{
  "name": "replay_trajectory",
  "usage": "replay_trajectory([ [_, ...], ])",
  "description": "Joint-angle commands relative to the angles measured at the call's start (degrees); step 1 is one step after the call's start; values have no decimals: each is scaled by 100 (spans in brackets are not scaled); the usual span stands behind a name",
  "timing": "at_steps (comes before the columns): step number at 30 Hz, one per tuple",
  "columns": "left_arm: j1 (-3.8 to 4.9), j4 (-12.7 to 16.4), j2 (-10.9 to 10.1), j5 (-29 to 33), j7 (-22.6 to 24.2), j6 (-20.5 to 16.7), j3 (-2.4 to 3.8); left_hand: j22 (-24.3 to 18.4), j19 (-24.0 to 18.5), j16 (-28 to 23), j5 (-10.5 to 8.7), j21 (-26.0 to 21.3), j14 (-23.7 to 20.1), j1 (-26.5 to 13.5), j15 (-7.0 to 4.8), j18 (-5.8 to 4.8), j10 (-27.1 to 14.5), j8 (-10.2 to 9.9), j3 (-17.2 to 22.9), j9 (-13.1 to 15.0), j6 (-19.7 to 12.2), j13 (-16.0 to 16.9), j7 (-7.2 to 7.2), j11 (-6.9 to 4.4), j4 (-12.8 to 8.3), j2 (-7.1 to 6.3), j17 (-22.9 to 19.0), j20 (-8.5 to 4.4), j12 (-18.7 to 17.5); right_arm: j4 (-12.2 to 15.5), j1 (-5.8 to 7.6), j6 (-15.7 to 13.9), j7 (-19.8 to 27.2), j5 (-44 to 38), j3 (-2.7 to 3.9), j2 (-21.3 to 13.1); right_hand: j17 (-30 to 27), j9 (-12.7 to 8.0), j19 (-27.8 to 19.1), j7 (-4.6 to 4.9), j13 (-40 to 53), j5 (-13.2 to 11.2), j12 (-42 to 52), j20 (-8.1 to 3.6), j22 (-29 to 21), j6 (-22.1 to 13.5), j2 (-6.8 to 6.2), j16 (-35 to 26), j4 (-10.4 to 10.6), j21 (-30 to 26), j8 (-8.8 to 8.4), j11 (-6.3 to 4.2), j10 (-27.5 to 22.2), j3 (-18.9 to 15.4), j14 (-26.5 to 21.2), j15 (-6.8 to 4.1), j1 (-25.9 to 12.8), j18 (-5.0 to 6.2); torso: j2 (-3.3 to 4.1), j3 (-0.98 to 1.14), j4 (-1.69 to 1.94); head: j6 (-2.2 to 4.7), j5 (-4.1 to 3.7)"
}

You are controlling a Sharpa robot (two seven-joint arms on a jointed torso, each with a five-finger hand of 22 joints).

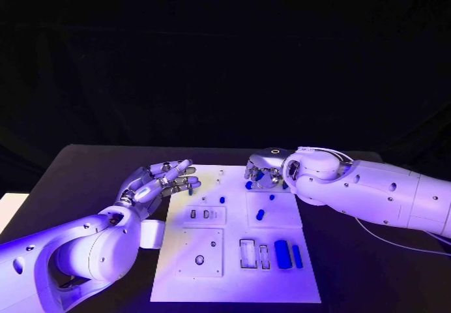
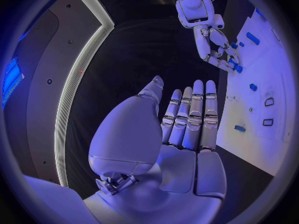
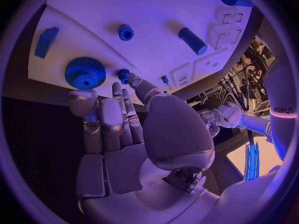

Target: Assemble the parts on the task board

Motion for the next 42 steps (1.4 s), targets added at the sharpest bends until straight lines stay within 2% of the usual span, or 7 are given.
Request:
replay_trajectory([
  [1,11,14,8,7,42,45,7,-8,51,-25,-33,12,37,-2,5,69,23,-33,-13,-6,24,1,32,29,-26,19,9,5,-39,-12,-20,182,-16,-77,1,26,-14,9,7,4,4,-16,-7,3,17,58,-3,22,39,46,8,8,64,60,262,13,44,-64,11,-12,8,-22,-3],
  [17,18,-27,8,7,-4,110,9,-9,55,-26,-32,13,44,-1,4,69,25,-35,-15,-6,26,2,34,29,-29,23,12,4,-41,-93,-74,50,-14,-21,1,50,361,35,80,-8,12,-69,3,6,417,269,95,389,261,393,34,-44,260,297,273,-41,43,-108,23,-31,36,-80,-6],
  [19,18,-28,7,7,-9,124,9,-9,58,-26,-32,14,48,-1,4,69,25,-37,-17,-6,26,1,34,30,-31,25,14,4,-44,-88,-75,-68,-23,-19,1,45,426,42,105,-10,16,-233,5,-1,514,319,150,456,281,472,39,-54,312,396,274,-59,105,-121,23,-33,40,-82,-6],
  [23,19,-28,7,7,-19,144,9,-9,59,-26,-32,14,50,-1,3,69,25,-38,-18,-6,26,1,35,30,-31,26,15,4,-45,-64,-76,-268,-44,-18,1,44,496,55,131,-11,24,-318,6,-10,637,389,209,535,296,573,48,-66,384,548,270,-73,186,-138,28,-35,43,-76,-20],
  [30,21,-29,5,7,-28,155,9,-10,61,-26,-32,15,53,-1,3,70,25,-39,-20,-6,26,1,35,30,-32,27,16,3,-46,16,-79,-686,-160,-28,1,41,547,75,160,-26,30,-239,4,-24,771,474,188,605,339,680,65,-91,466,650,261,-93,183,-155,30,-40,59,-69,-21],
  [38,22,-15,1,7,-31,187,9,-10,68,-26,-32,16,62,0,2,70,23,-43,-23,-7,24,1,37,32,-37,30,20,3,-52,73,-75,-1255,-328,-36,4,77,556,74,153,6,15,-80,-25,-23,822,465,139,642,357,733,33,-72,436,771,245,-86,183,-160,40,-51,76,-7,10],
  [42,22,2,-2,7,-37,226,9,-12,72,-28,-31,17,67,5,2,70,21,-48,-24,-7,22,0,37,32,-43,36,23,2,-58,10,-56,-1371,-391,-45,6,171,551,73,150,12,12,-78,-28,-20,826,460,131,643,366,739,27,-64,422,786,242,-82,174,-161,42,-54,82,-2,18],
])
